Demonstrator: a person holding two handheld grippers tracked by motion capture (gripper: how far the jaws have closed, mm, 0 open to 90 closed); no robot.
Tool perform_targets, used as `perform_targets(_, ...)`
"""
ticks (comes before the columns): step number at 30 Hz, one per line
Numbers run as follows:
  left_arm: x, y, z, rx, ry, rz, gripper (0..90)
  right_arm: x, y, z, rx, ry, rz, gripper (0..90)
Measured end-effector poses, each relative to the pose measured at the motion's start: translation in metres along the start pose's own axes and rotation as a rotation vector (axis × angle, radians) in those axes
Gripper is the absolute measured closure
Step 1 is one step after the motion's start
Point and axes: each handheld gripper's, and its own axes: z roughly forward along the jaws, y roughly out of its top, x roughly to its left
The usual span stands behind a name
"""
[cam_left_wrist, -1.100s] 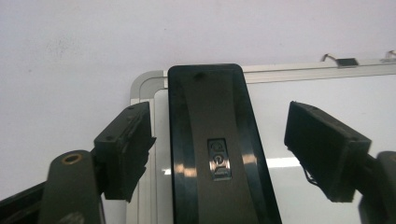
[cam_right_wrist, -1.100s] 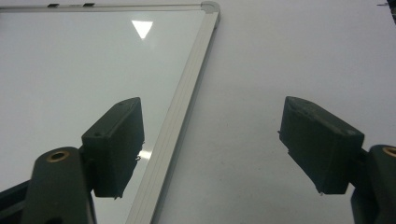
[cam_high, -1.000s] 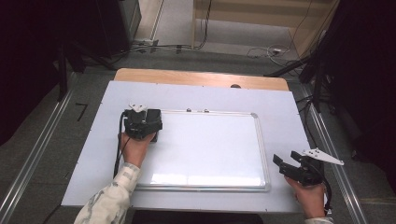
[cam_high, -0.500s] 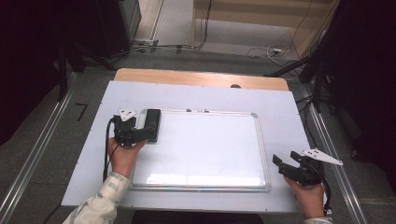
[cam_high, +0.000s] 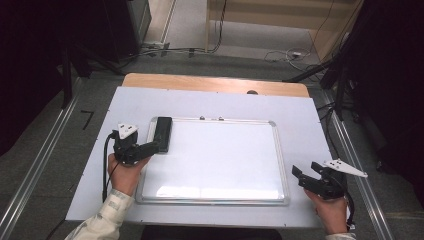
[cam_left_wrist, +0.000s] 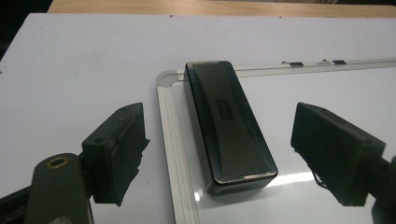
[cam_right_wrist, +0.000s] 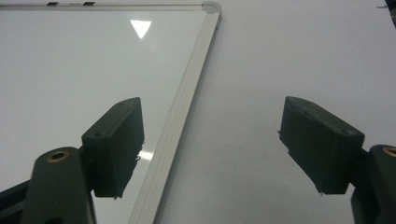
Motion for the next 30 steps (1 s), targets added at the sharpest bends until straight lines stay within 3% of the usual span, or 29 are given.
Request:
perform_targets(13, 0.017, -0.013, -0.017, -0.027, 0.009, -0.032, 18.2, 0.0, 0.0, -0.001, -0.002, -0.003, -0.002, 20.6)
perform_targets(22, 0.022, -0.022, -0.025, -0.035, 0.021, -0.019, 18.3, 0.0, 0.0, -0.001, -0.003, -0.002, -0.006, 20.6)
perform_targets(26, 0.025, -0.024, -0.029, -0.028, 0.041, 0.009, 18.3, 0.0, 0.0, -0.002, -0.003, -0.005, -0.003, 20.6)
perform_targets(30, 0.029, -0.027, -0.032, -0.028, 0.042, -0.005, 18.5, 0.0, 0.0, -0.002, -0.004, -0.005, -0.003, 20.6)
